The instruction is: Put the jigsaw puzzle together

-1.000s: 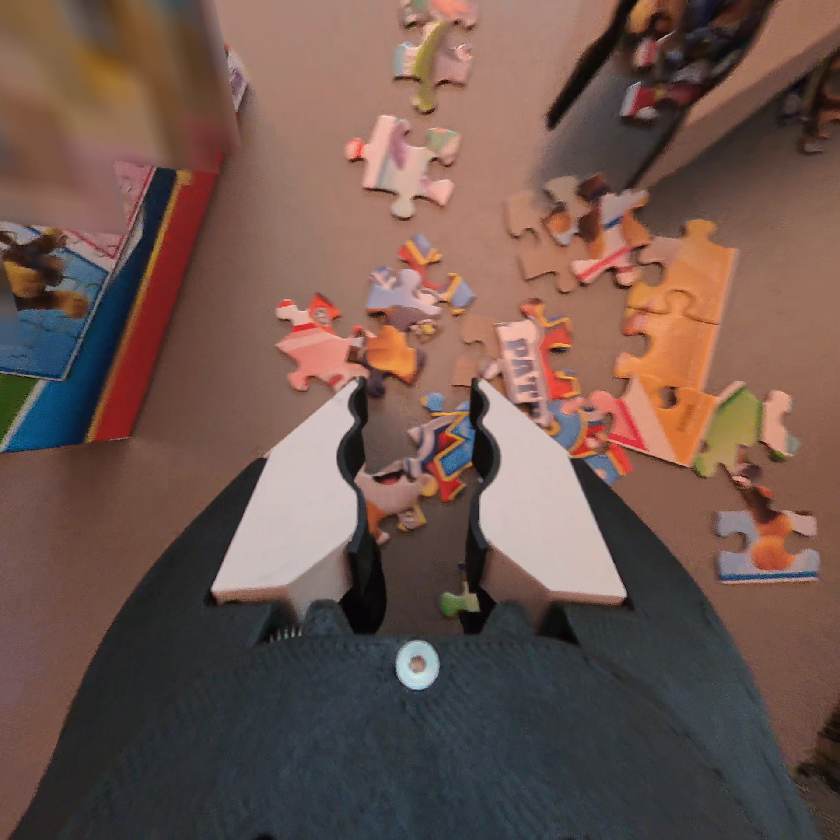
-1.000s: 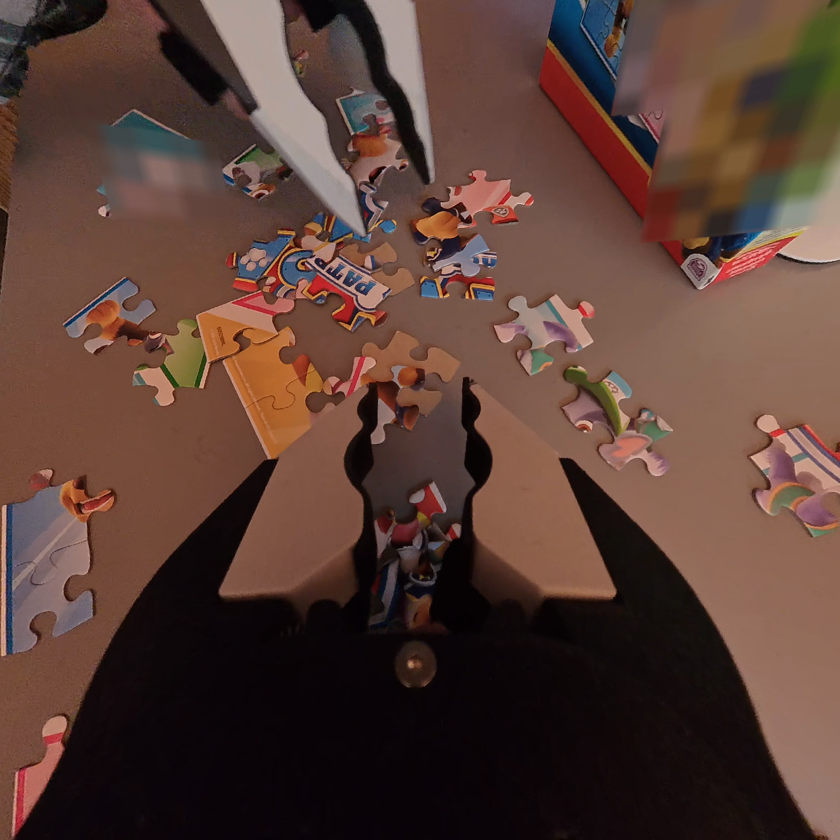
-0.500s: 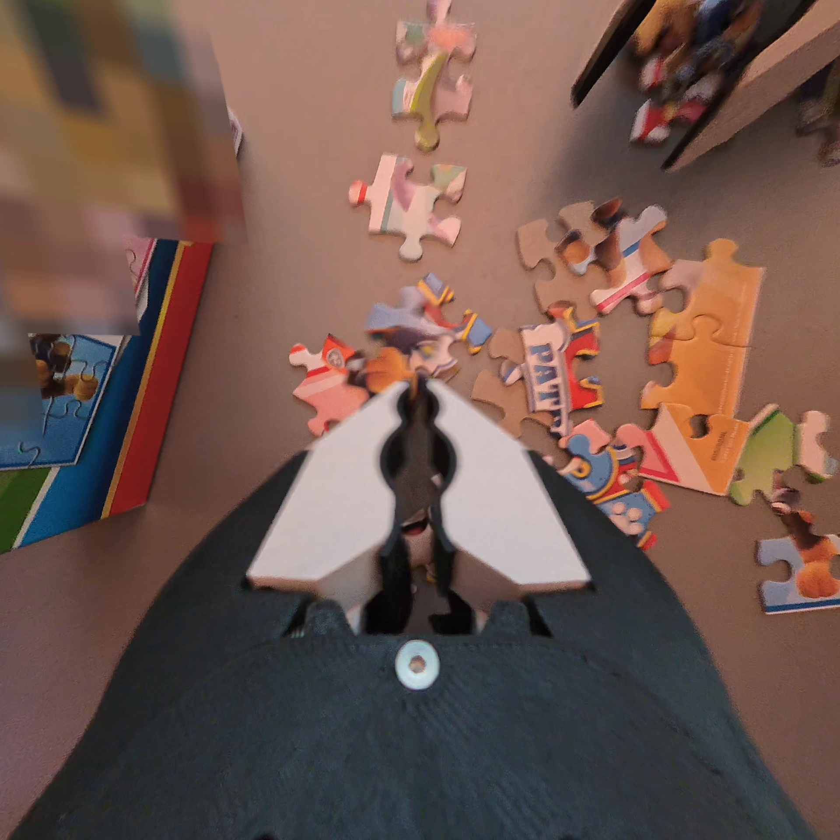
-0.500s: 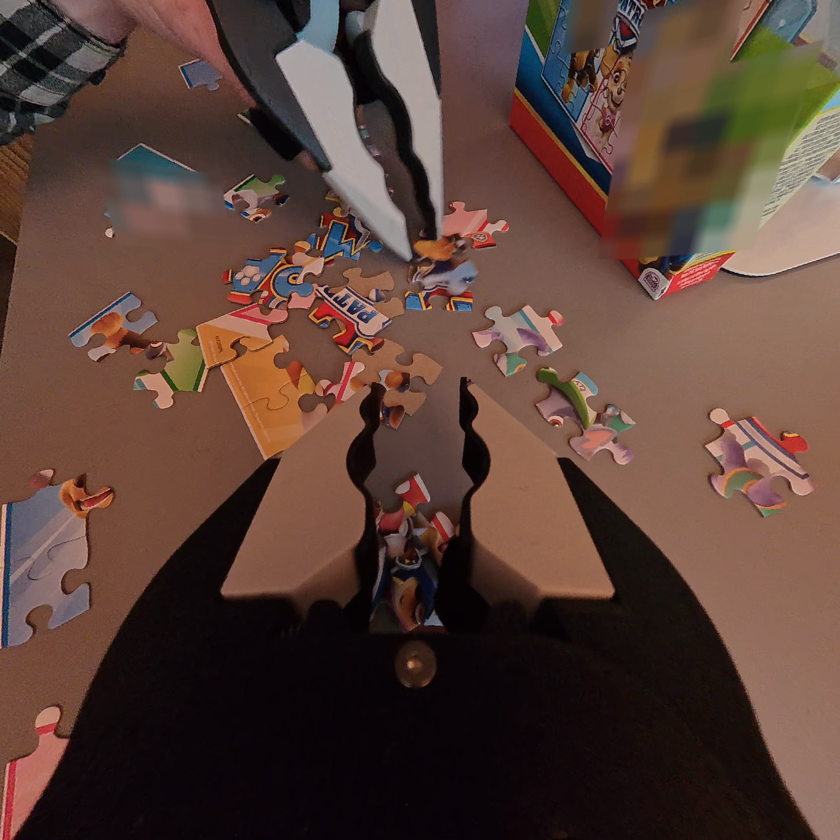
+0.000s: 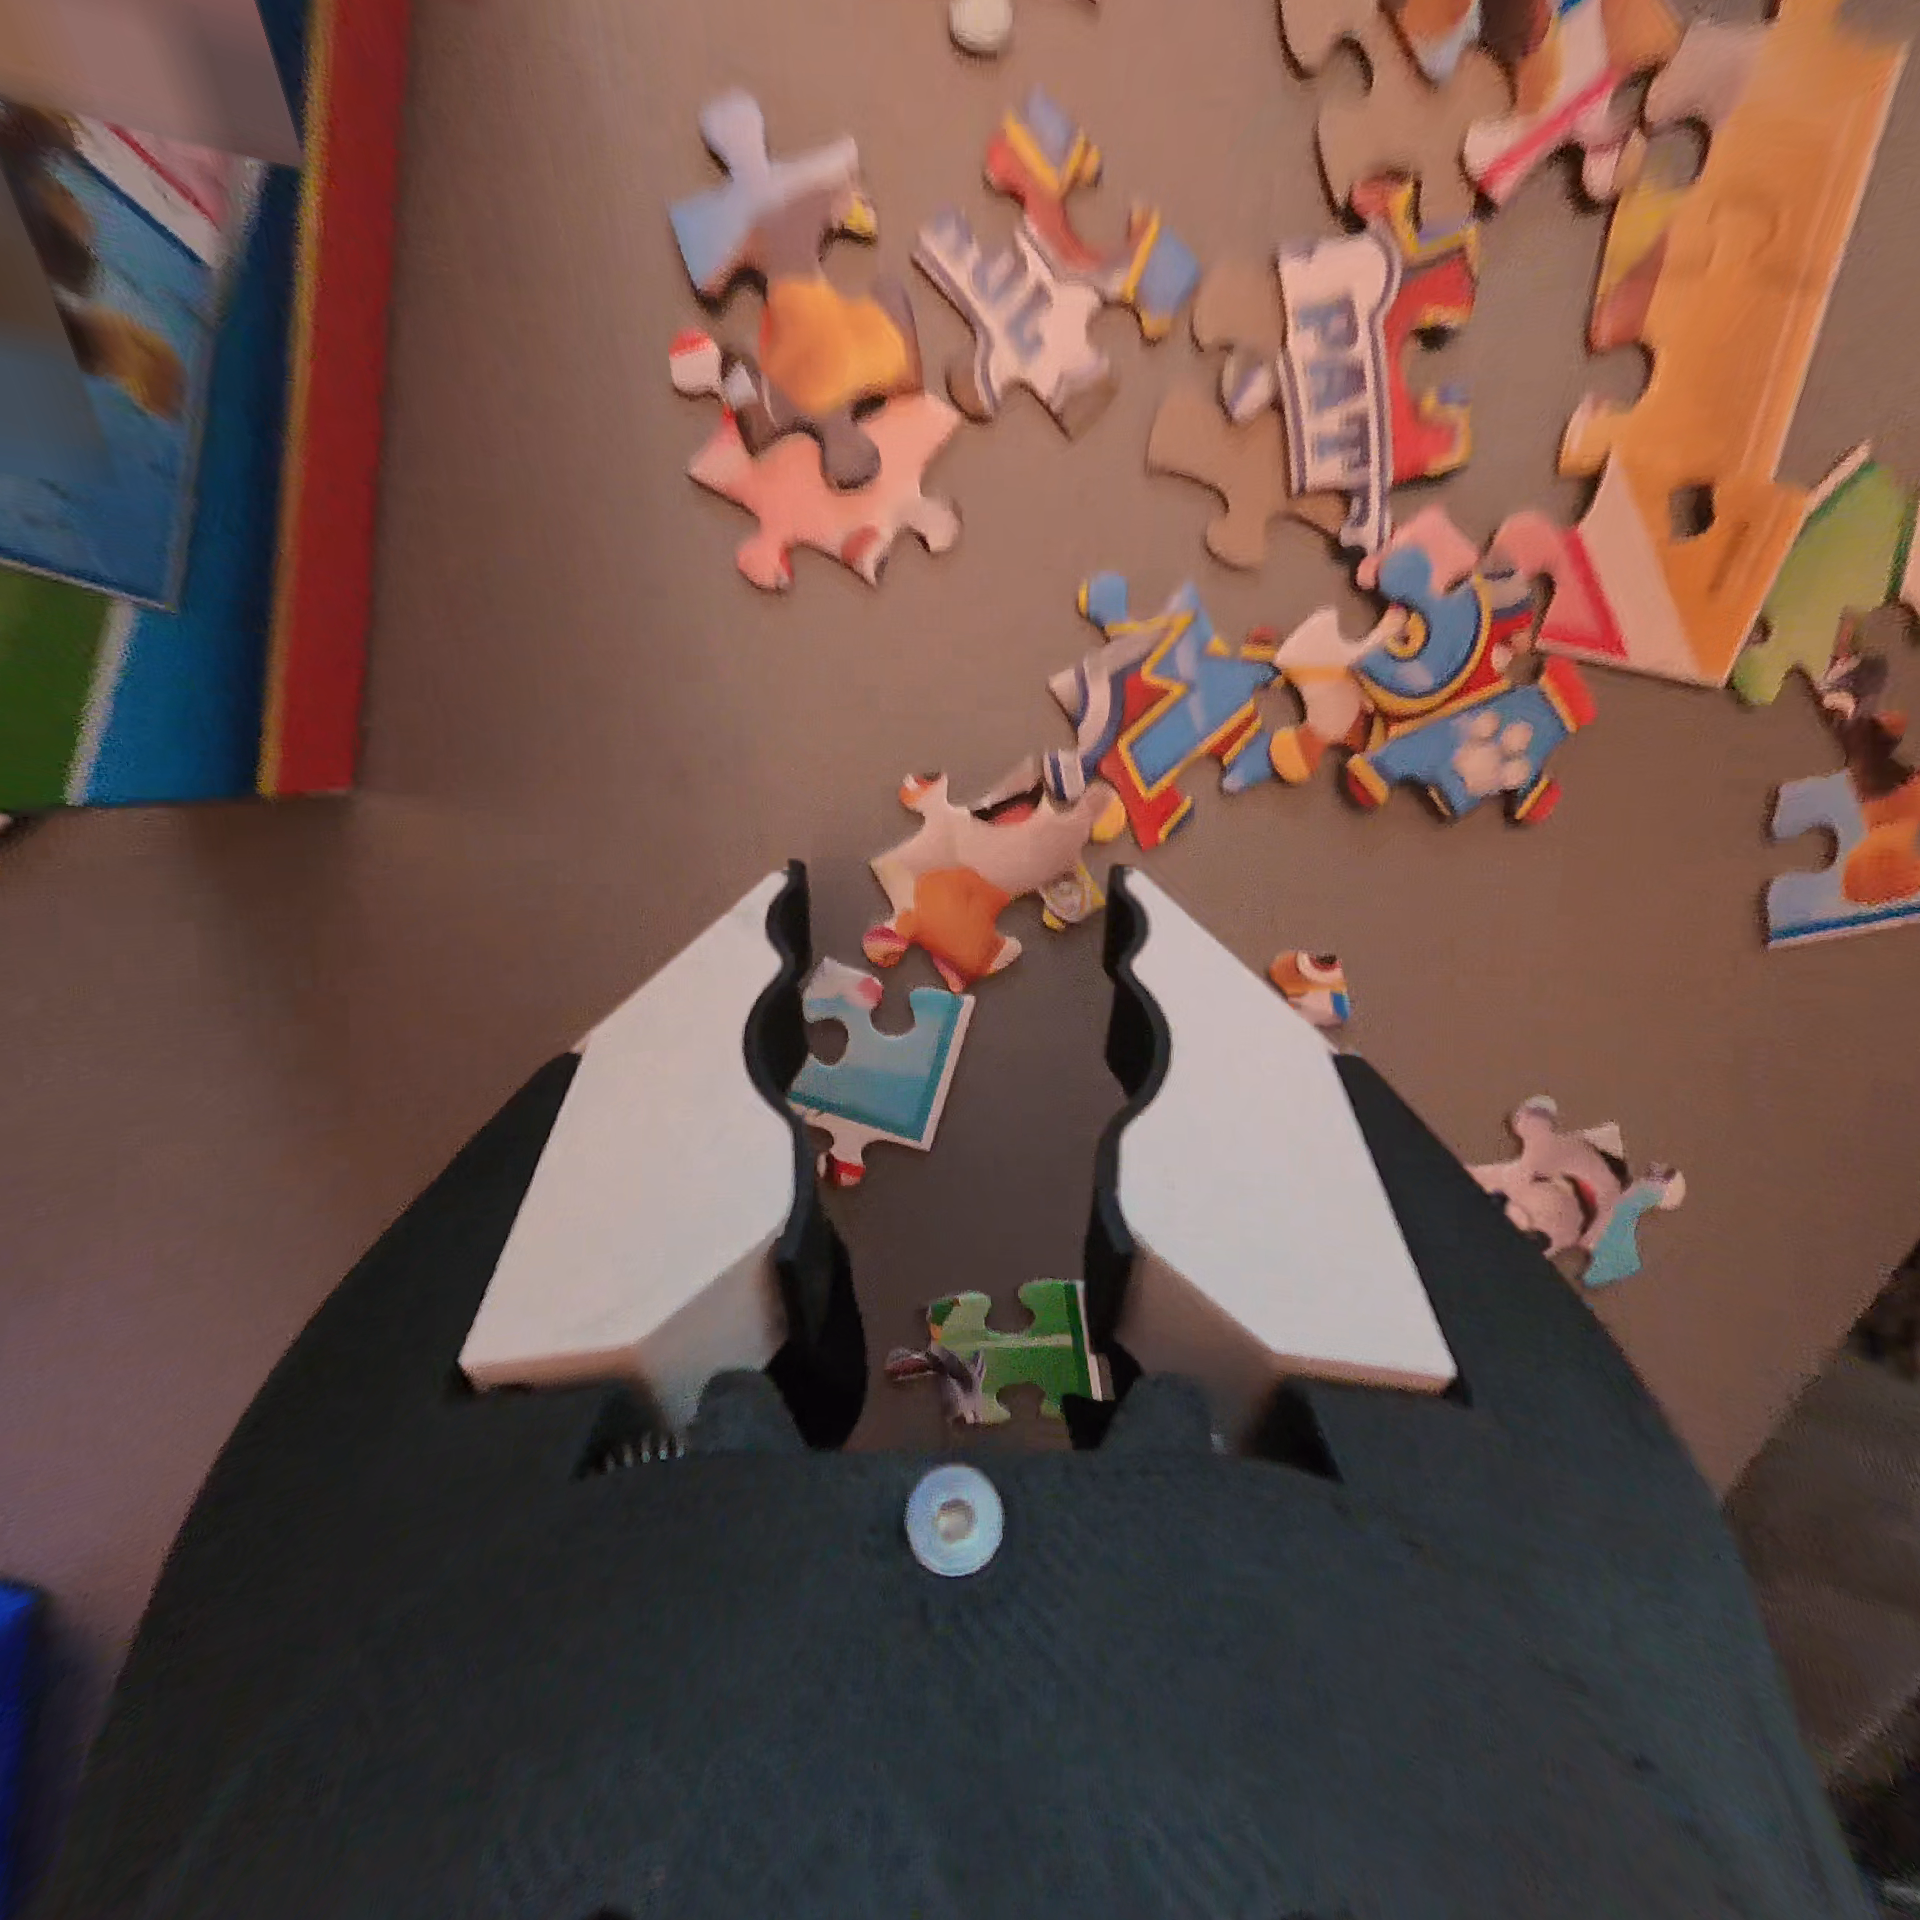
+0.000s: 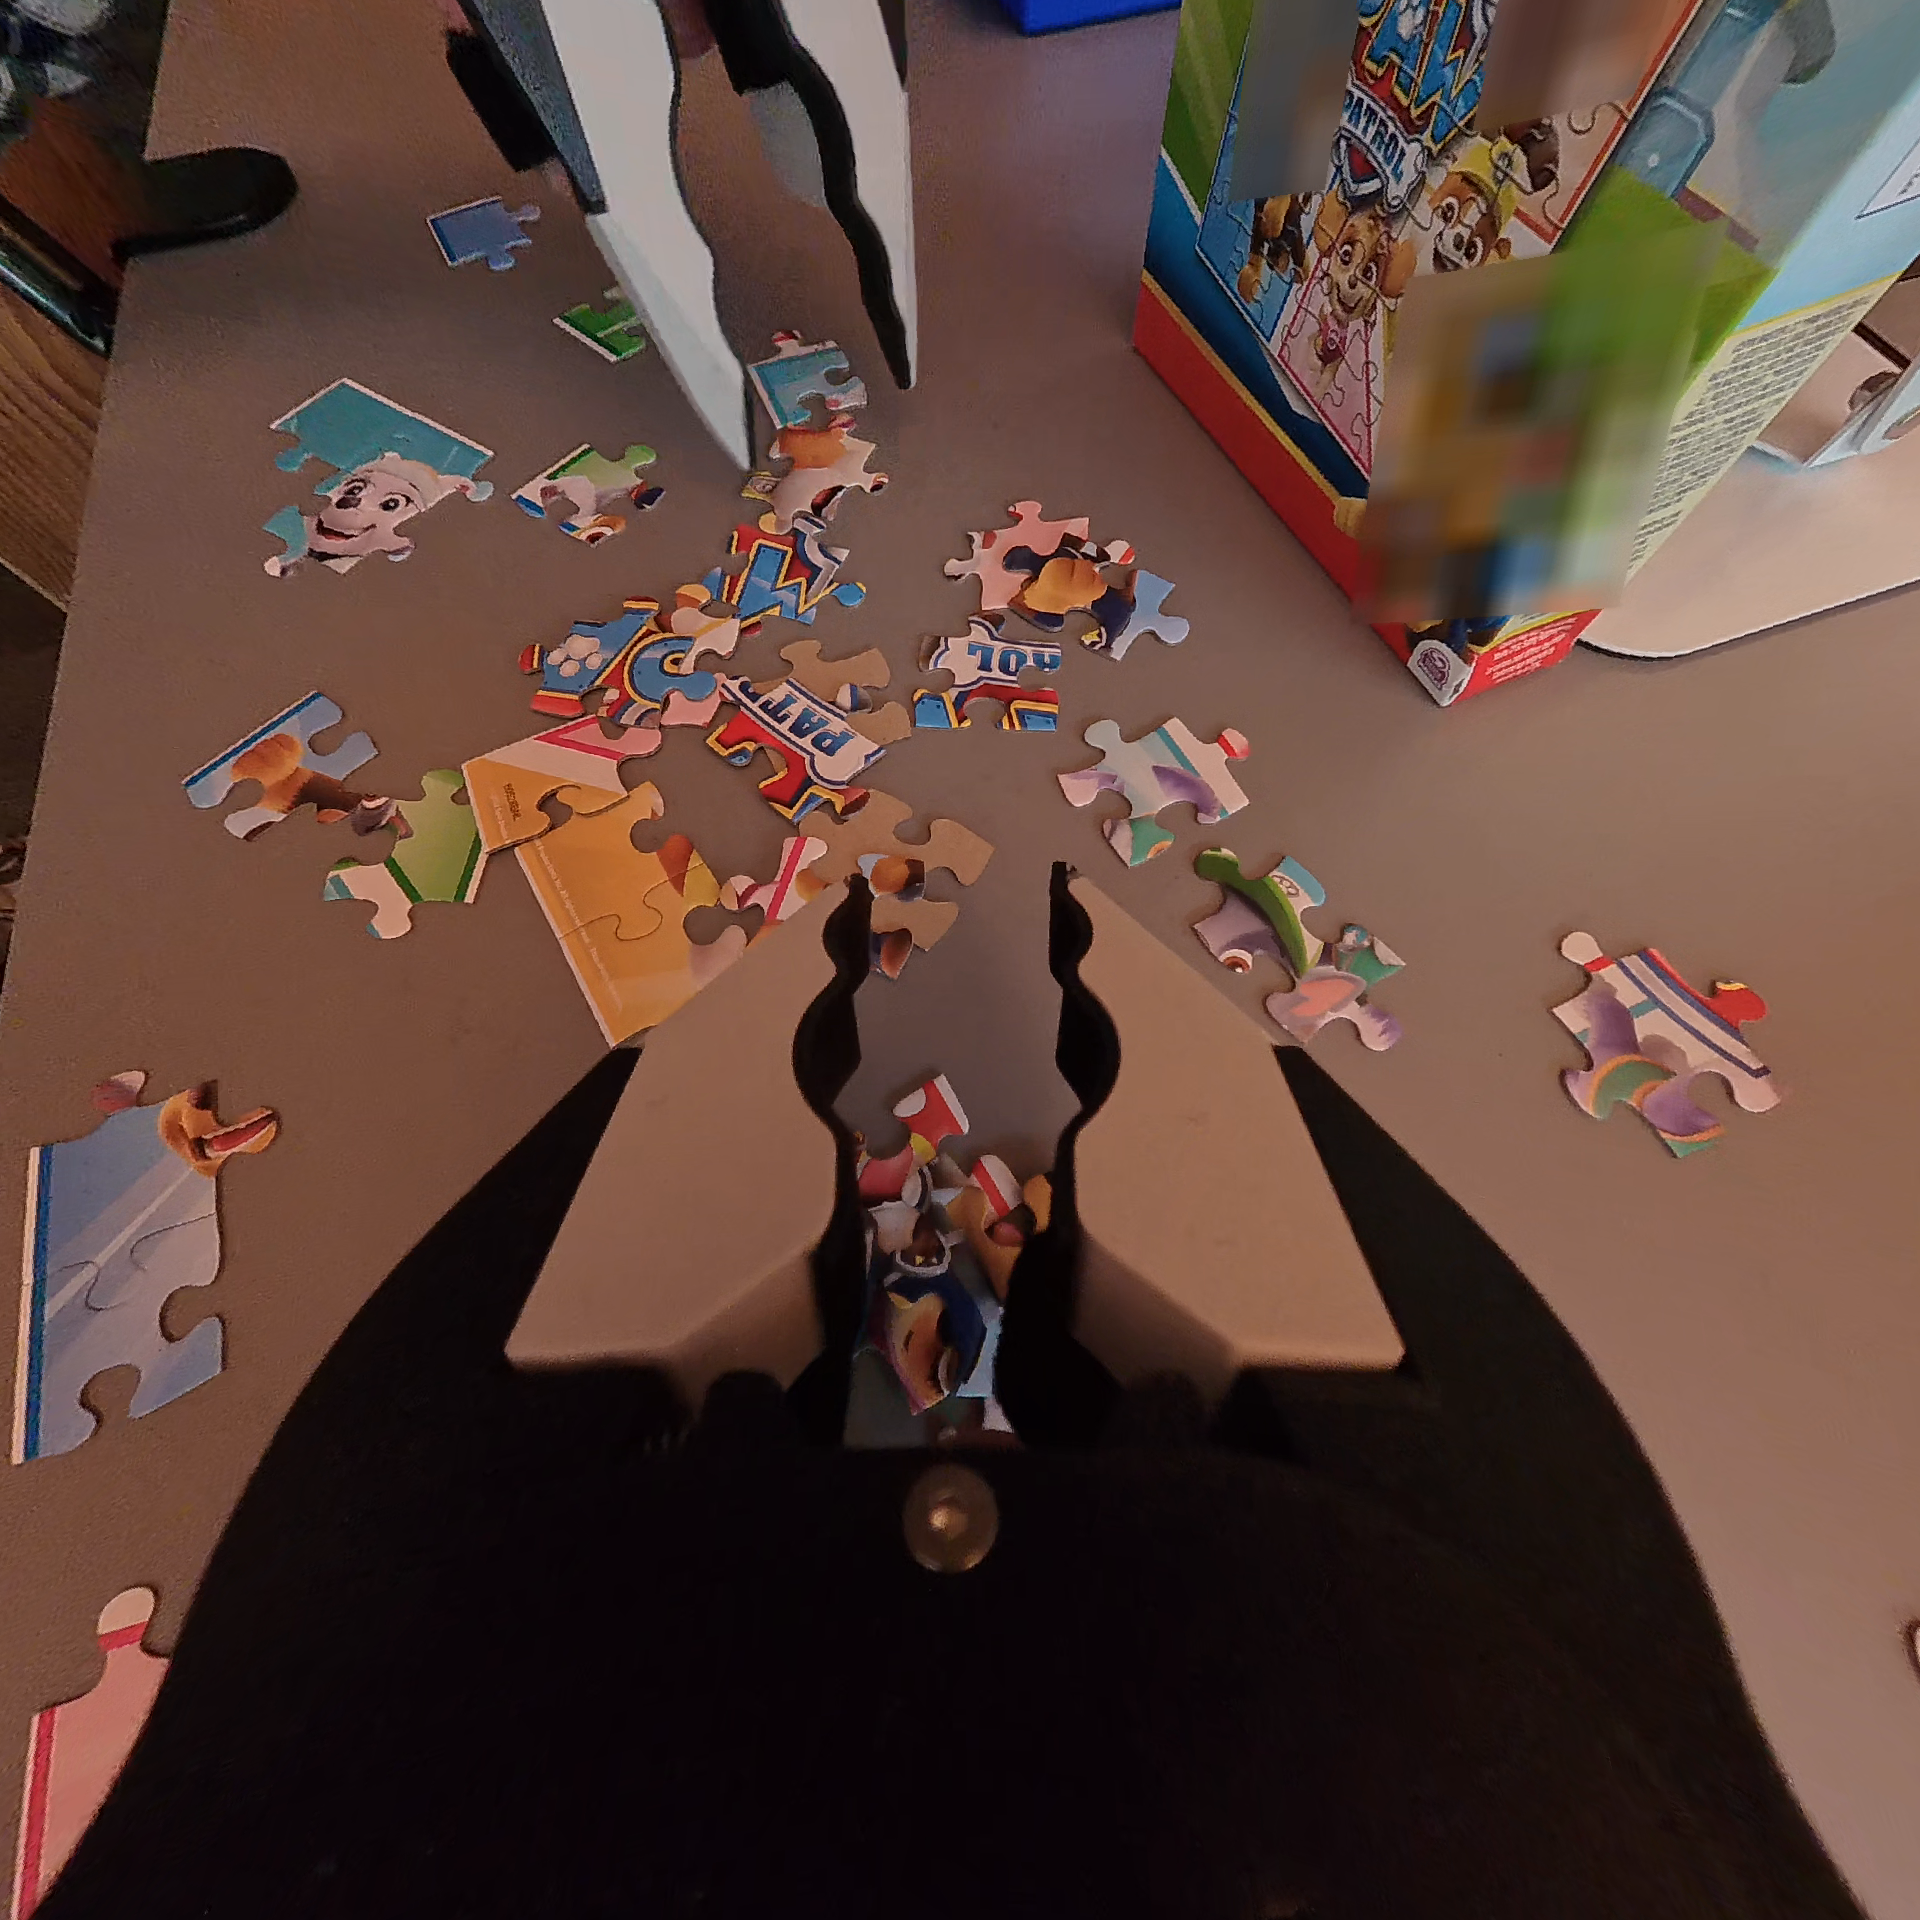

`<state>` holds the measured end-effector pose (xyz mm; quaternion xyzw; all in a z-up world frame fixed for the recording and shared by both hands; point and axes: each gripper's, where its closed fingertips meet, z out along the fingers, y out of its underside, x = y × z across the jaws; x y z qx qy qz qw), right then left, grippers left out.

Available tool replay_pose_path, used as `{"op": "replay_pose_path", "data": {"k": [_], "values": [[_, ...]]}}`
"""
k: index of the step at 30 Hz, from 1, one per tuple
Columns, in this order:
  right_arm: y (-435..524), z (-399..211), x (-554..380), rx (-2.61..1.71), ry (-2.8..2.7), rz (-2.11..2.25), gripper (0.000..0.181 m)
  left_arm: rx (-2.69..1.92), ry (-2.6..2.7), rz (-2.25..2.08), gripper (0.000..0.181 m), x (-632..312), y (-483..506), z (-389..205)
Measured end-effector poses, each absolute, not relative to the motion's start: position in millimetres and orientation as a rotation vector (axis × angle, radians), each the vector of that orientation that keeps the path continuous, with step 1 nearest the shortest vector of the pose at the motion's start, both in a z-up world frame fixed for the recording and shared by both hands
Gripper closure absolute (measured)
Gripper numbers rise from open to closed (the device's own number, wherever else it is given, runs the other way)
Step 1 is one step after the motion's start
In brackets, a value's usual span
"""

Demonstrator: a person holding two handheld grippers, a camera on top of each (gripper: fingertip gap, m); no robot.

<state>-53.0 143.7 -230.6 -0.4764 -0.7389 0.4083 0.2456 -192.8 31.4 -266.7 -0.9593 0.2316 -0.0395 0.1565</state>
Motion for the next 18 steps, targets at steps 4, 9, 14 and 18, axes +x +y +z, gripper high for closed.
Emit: {"op": "replay_pose_path", "data": {"k": [4, 9, 14, 18], "values": [[144, -231, -53, -1.299, -2.015, 1.115, 0.148, -2.74, 0.703, -0.14, 0.14, -191, 26, -277], [145, -230, -53, -1.302, -2.005, 1.121, 0.148, -2.698, 0.703, -0.115, 0.146, -190, 25, -276], [143, -230, -53, -1.295, -2.012, 1.123, 0.148, -2.628, 0.69, -0.101, 0.181, -184, 26, -276], [141, -230, -53, -1.284, -2.019, 1.133, 0.148, -2.627, 0.7, -0.127, 0.172, -179, 22, -275]]}}
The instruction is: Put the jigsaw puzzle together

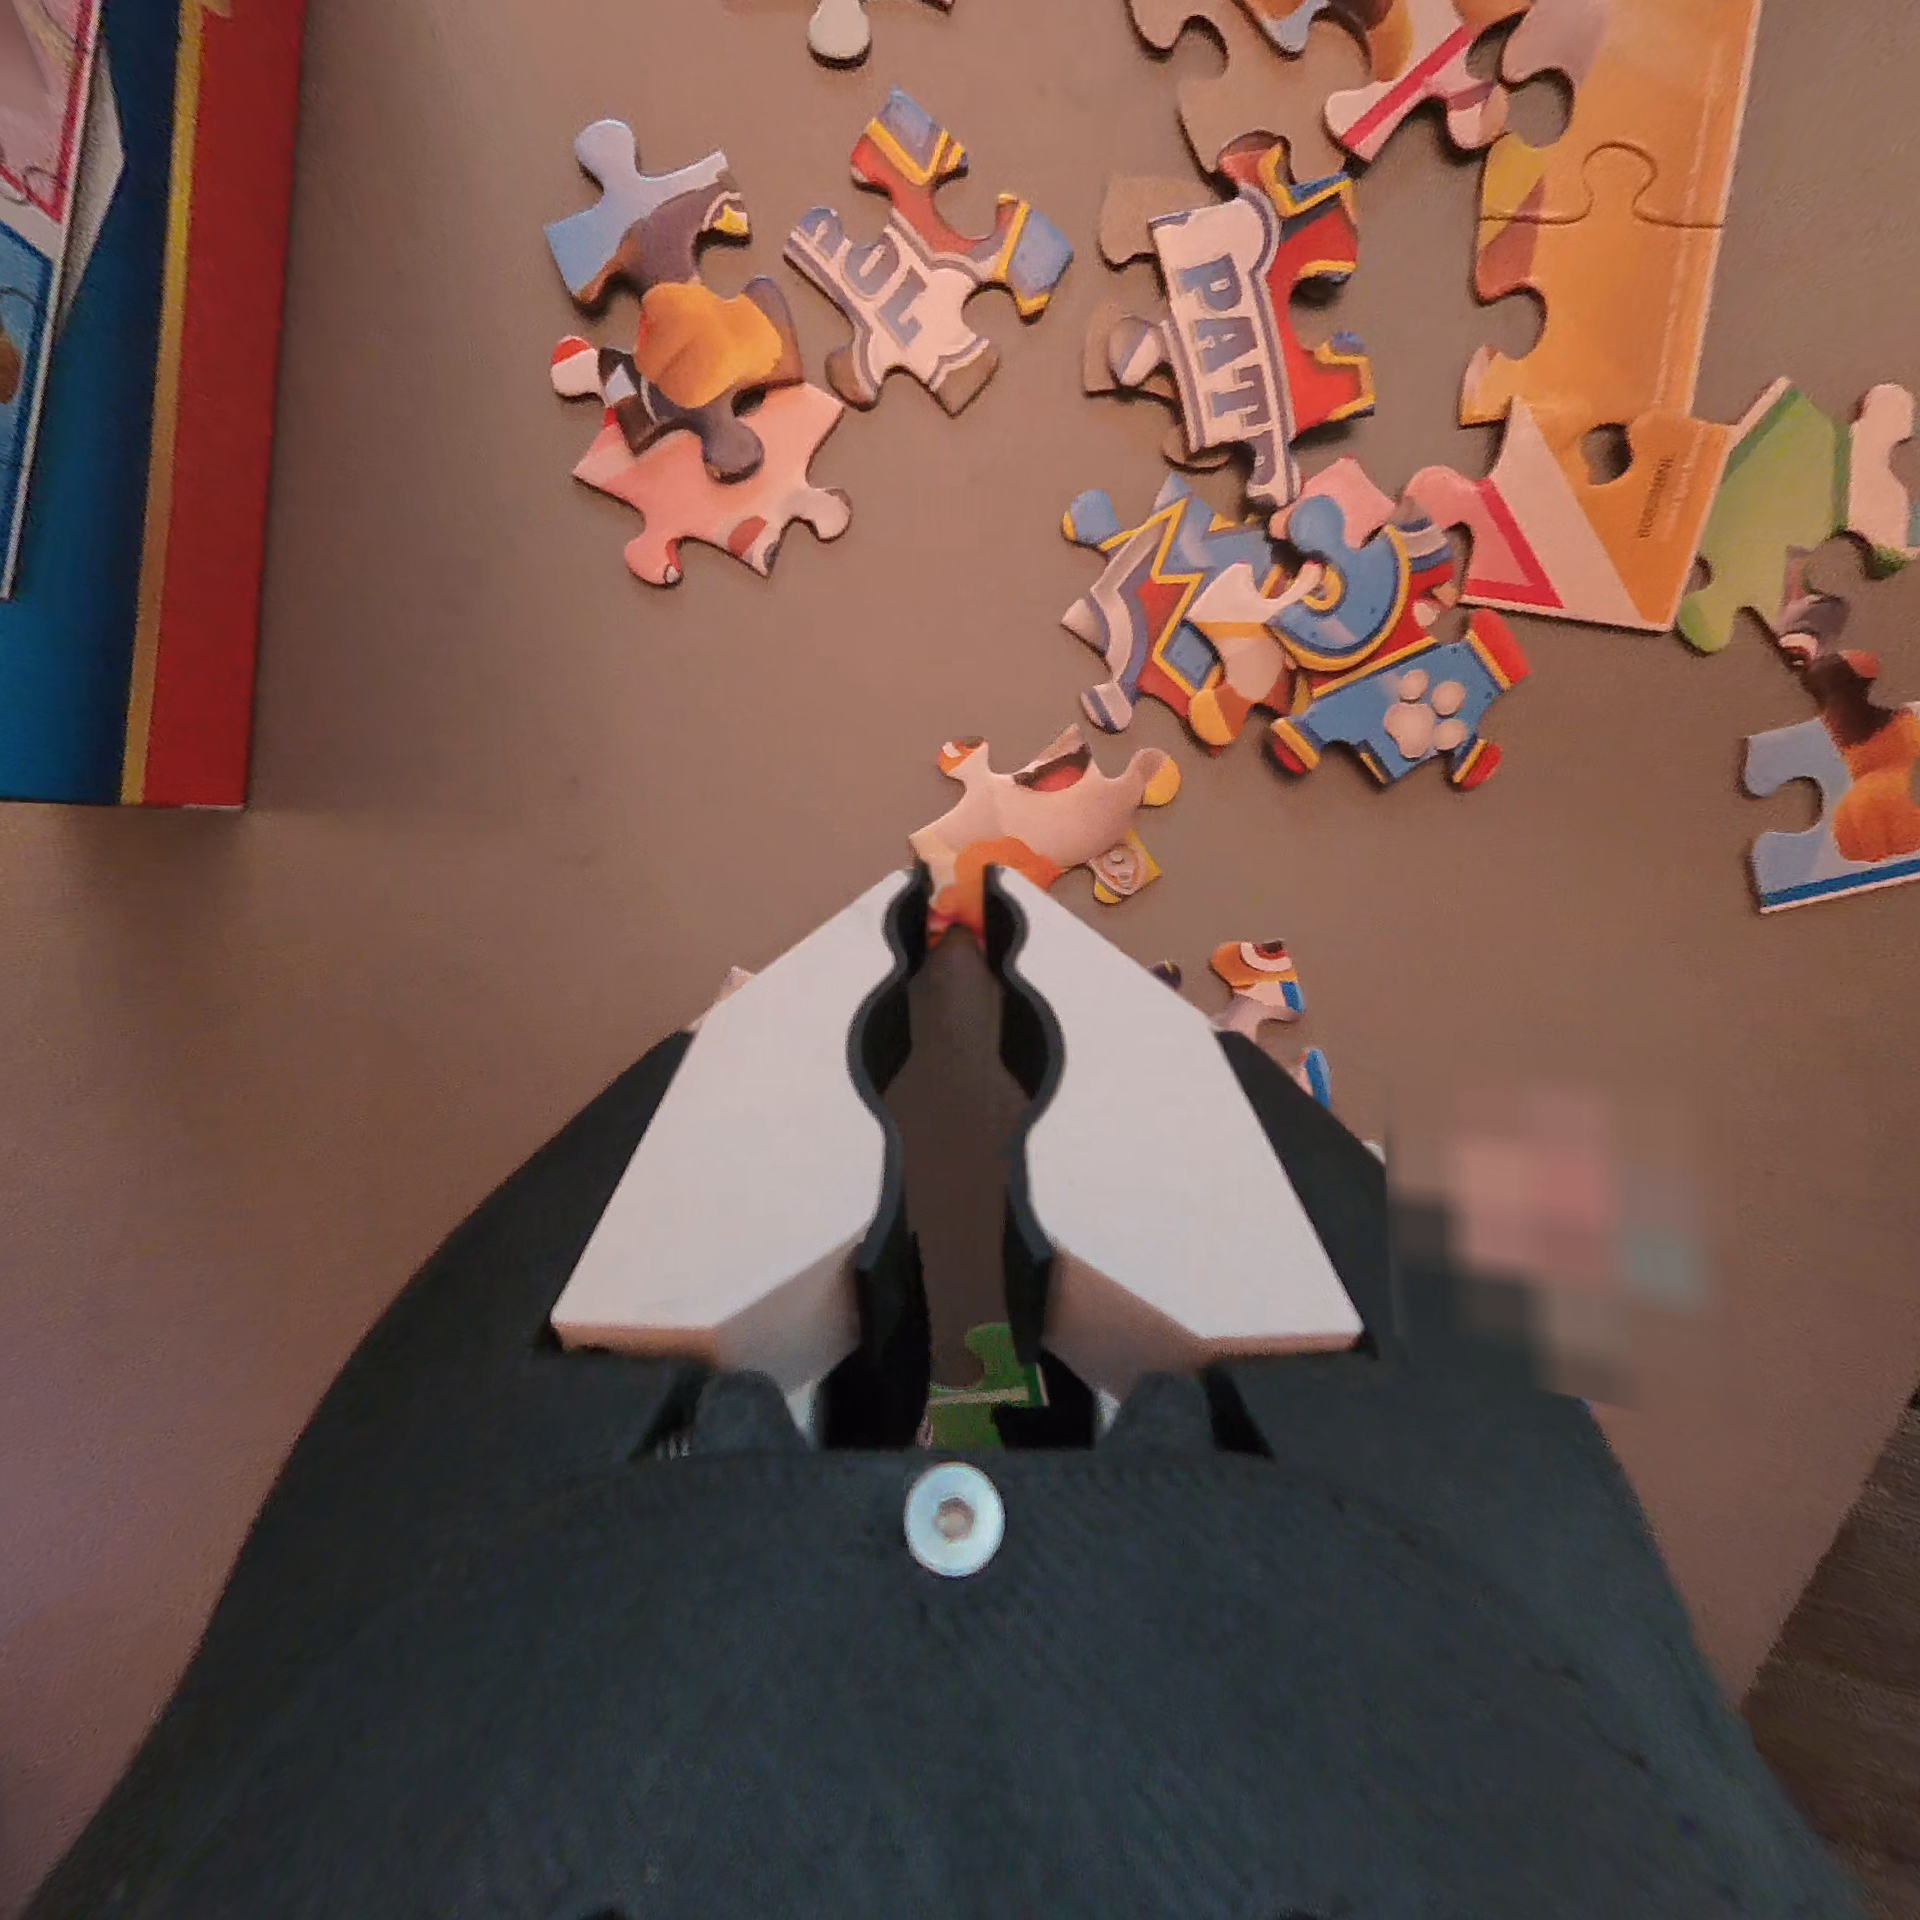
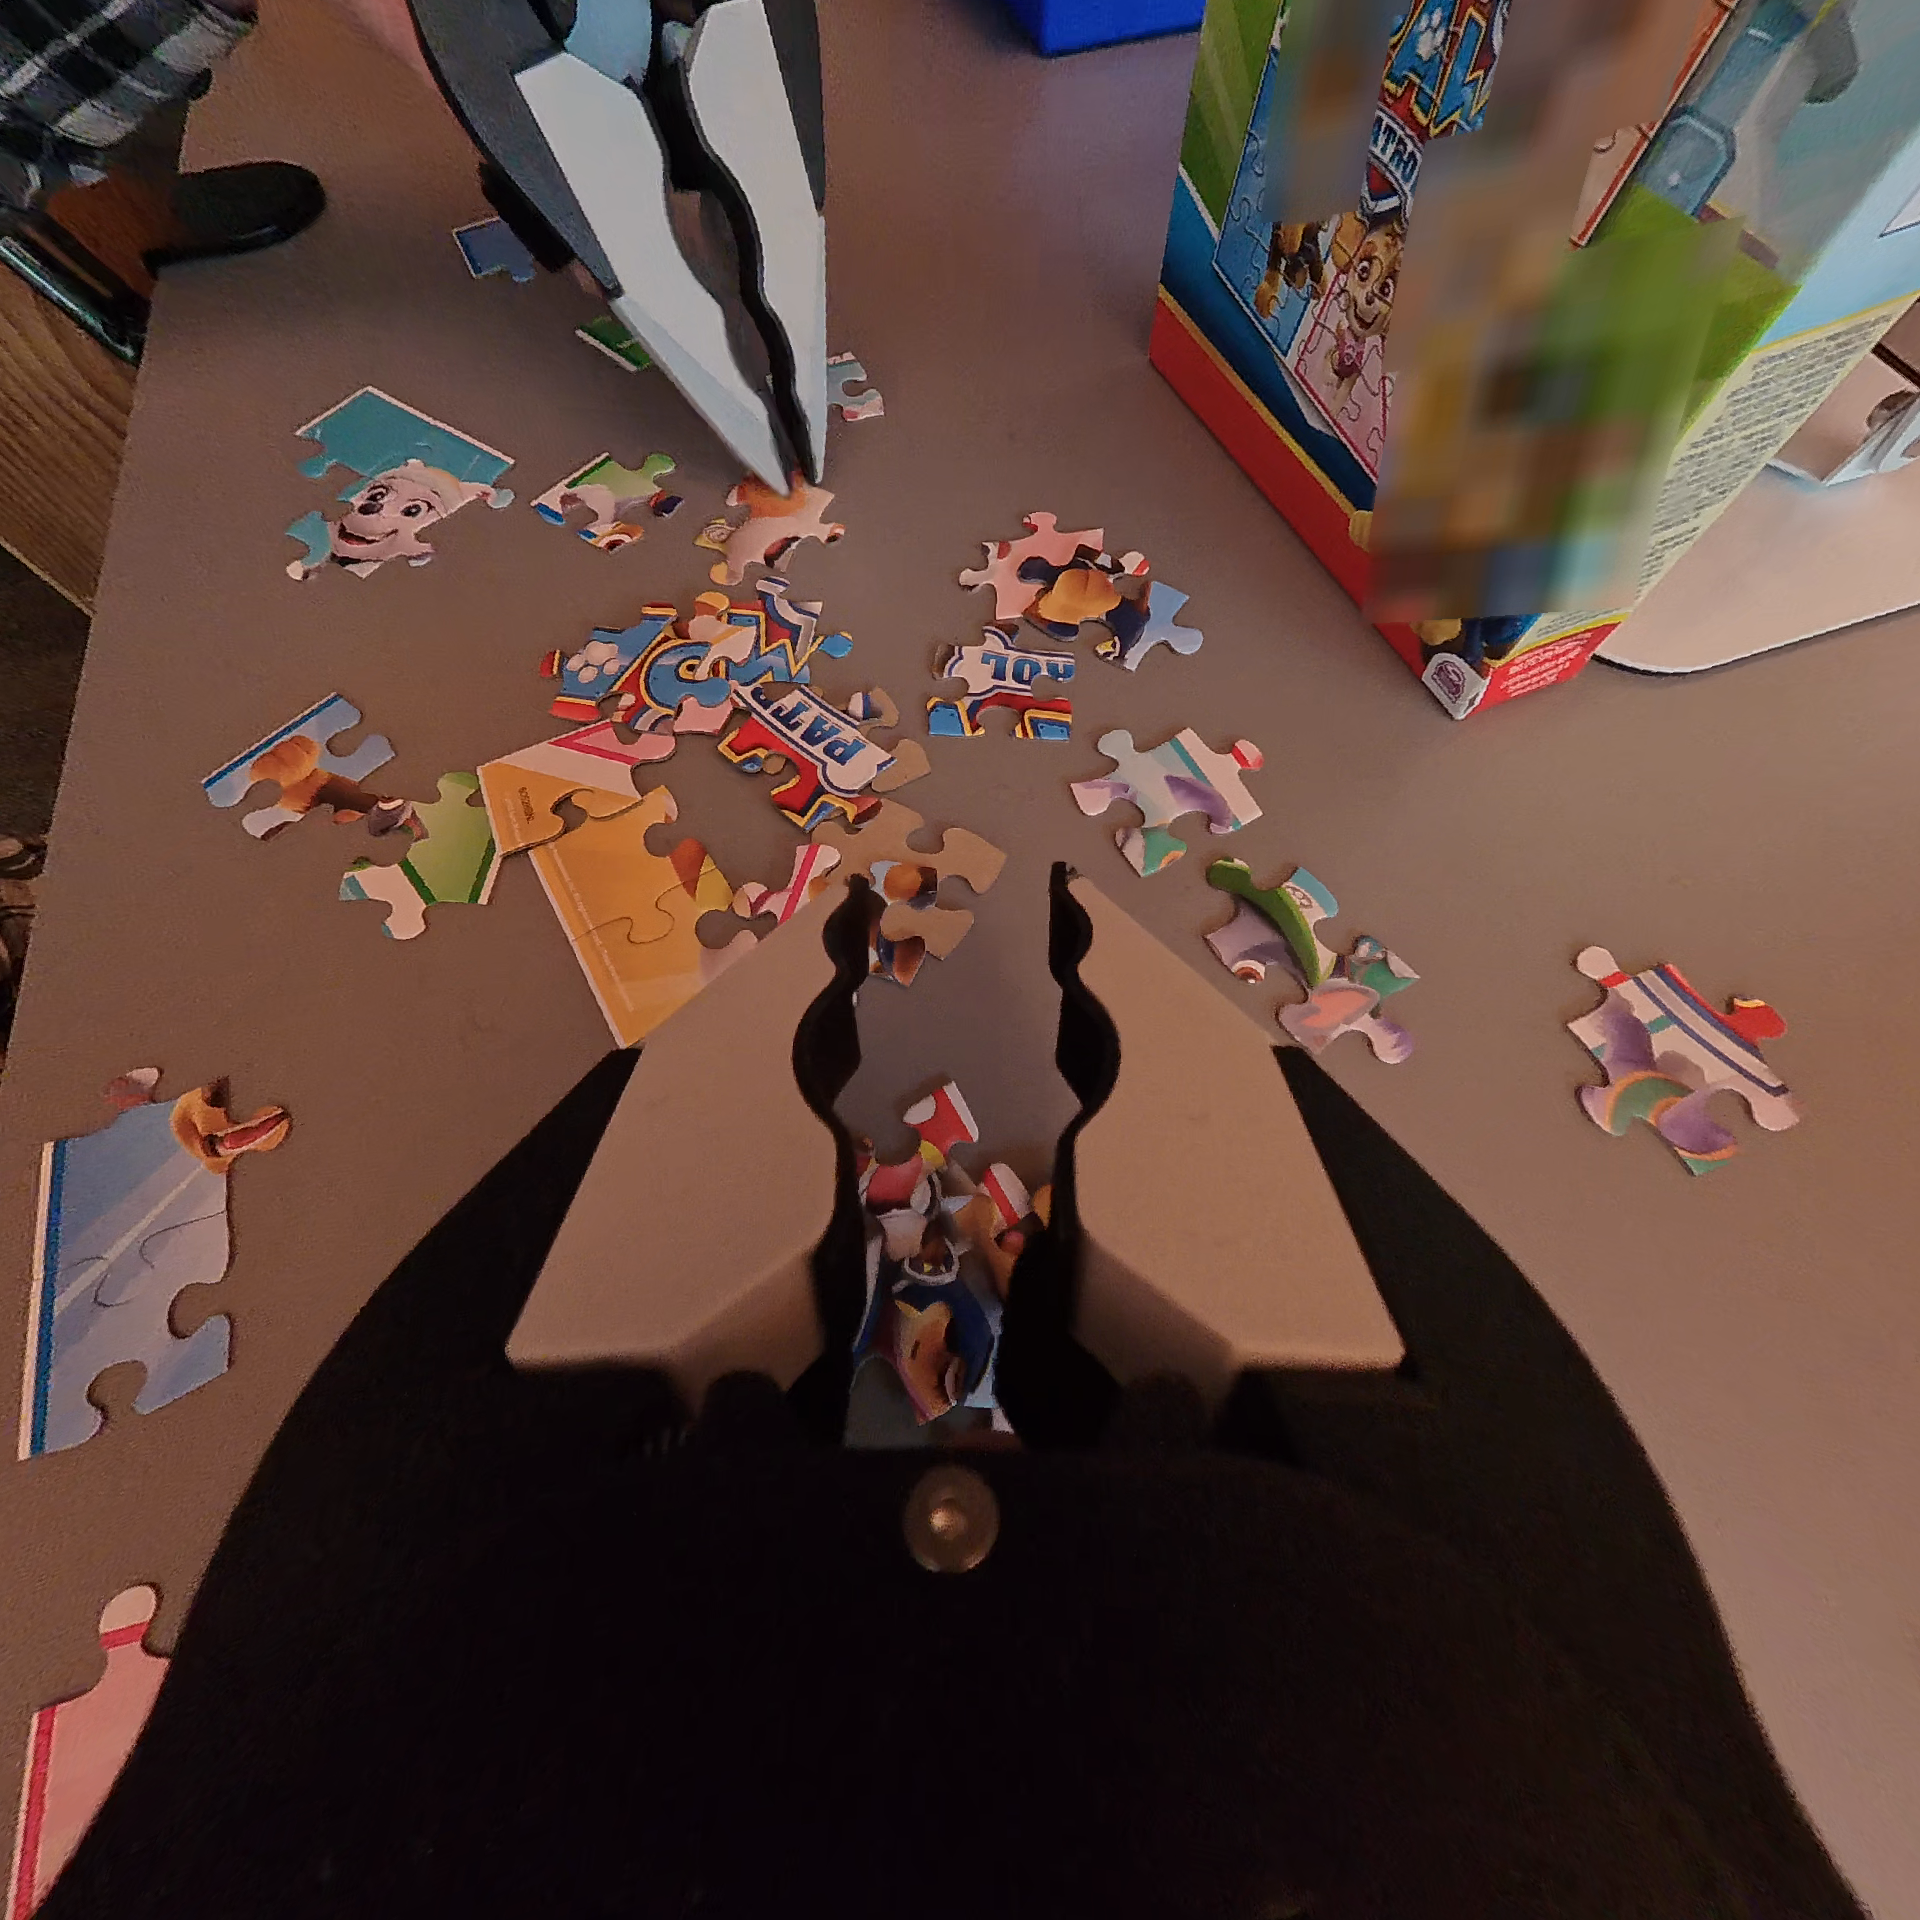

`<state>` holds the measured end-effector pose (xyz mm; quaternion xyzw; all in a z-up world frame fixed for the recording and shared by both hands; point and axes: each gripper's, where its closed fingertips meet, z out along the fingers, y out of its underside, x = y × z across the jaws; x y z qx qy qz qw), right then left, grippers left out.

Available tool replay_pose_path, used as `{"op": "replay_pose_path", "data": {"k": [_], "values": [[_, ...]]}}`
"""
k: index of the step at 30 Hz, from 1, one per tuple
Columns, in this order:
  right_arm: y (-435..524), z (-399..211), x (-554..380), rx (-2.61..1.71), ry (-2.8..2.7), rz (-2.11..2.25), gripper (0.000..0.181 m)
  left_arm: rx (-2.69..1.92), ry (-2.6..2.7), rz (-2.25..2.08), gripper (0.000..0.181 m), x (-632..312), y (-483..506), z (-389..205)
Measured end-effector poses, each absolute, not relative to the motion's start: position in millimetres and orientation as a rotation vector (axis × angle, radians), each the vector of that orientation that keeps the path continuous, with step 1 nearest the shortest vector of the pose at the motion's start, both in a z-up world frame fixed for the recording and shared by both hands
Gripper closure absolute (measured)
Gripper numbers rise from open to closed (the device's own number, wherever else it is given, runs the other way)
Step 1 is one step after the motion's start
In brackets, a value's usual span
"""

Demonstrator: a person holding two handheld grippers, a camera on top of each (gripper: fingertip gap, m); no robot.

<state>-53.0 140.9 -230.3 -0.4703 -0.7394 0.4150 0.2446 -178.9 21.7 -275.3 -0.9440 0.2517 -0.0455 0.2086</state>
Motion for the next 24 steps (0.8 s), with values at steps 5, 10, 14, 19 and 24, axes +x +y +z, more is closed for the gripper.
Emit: {"op": "replay_pose_path", "data": {"k": [5, 10, 14, 19, 24], "values": [[142, -231, -53, -1.288, -2.018, 1.13, 0.148, -2.647, 0.653, -0.105, 0.151, -198, 13, -271], [145, -230, -53, -1.29, -2.007, 1.128, 0.148, -2.663, 0.55, -0.019, 0.149, -230, 0, -257], [145, -230, -53, -1.29, -2.008, 1.124, 0.148, -2.688, 0.532, -0.044, 0.139, -238, -7, -261], [145, -231, -53, -1.292, -2.009, 1.117, 0.148, -2.733, 0.589, -0.085, 0.141, -231, -6, -277], [147, -231, -53, -1.295, -2.002, 1.119, 0.148, -2.695, 0.593, -0.082, 0.155, -225, 1, -277]]}}
